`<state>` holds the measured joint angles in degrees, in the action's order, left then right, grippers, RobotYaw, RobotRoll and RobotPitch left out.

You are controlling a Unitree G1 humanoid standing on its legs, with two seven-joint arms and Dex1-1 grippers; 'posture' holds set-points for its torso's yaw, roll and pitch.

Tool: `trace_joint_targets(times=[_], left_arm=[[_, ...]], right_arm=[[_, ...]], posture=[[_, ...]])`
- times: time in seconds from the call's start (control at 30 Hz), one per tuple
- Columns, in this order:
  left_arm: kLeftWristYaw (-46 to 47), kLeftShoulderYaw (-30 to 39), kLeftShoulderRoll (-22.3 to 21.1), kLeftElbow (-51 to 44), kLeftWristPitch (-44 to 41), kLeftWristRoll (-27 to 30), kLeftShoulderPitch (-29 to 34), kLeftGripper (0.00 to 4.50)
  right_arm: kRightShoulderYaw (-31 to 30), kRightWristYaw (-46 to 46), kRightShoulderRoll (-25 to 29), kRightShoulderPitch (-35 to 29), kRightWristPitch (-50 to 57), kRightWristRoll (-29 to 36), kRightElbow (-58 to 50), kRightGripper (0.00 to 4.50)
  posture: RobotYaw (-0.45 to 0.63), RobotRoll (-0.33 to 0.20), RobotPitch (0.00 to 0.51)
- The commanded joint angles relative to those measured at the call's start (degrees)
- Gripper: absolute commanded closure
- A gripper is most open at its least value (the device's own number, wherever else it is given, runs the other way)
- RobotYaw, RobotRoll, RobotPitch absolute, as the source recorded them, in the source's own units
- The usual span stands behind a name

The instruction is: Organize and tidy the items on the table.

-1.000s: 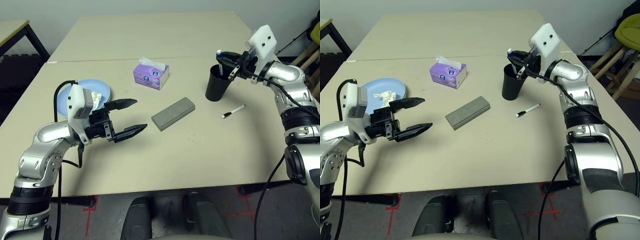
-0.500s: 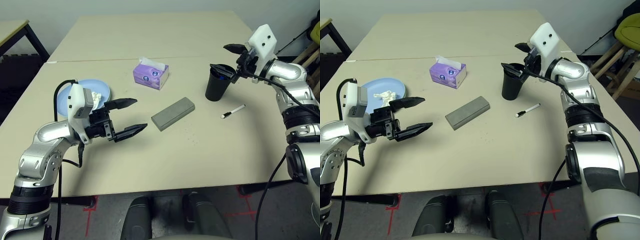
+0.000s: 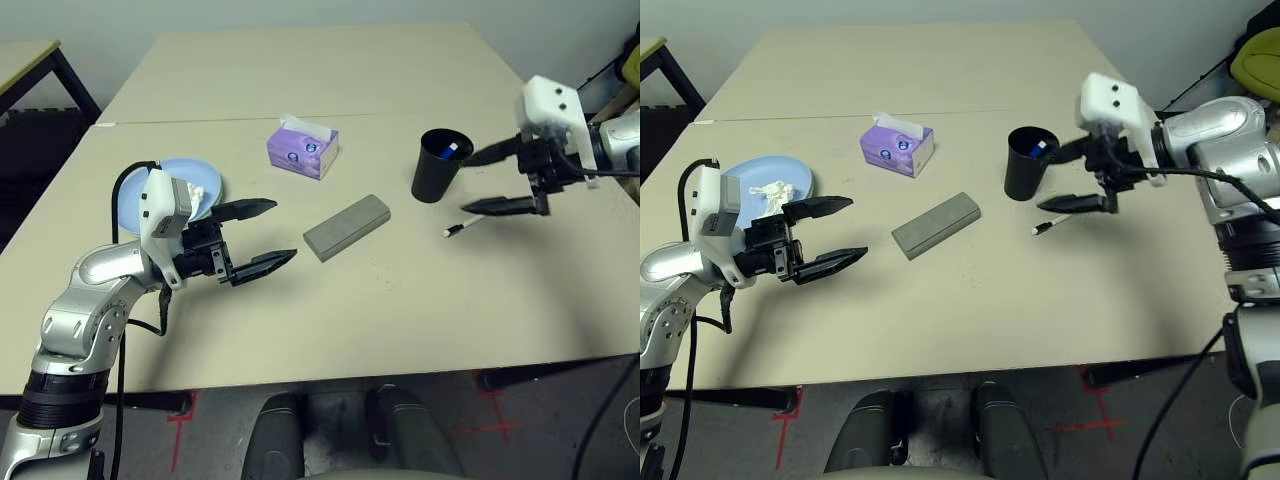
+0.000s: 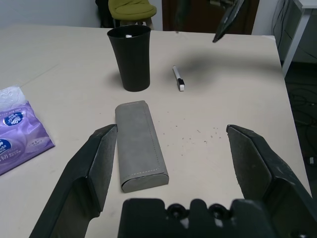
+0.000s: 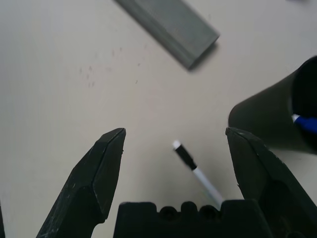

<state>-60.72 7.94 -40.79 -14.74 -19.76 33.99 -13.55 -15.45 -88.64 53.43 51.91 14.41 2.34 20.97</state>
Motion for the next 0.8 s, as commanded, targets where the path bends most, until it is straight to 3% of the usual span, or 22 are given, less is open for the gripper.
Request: trace_joint_targets(times=[0.03,0.4,0.8], left_arm=[[0.0,-0.2,-0.1,-0.4,0.2,-0.3,0.5,0.0],[0.5,0.4,-0.3,-1.4,0.0,0.0,1.5,0.0],[1.9,1.6,-0.6,-4.2,-0.5,0.6,4.3,0.0]], right_arm=[[-3.8,-1.0,0.5,2.0,-6.2,-6.0,6.4,0.05],[-11.2,-1.0,-6.3,11.6,-24.7,-18.3,25.5,0.05],[-15.1,-1.1,-13.2,18.6,-38.7,-26.3,39.3,0.05]], posture=[[0.03,0.0,0.116],[0.06,0.0,0.121],[0.11,0.0,0.124]])
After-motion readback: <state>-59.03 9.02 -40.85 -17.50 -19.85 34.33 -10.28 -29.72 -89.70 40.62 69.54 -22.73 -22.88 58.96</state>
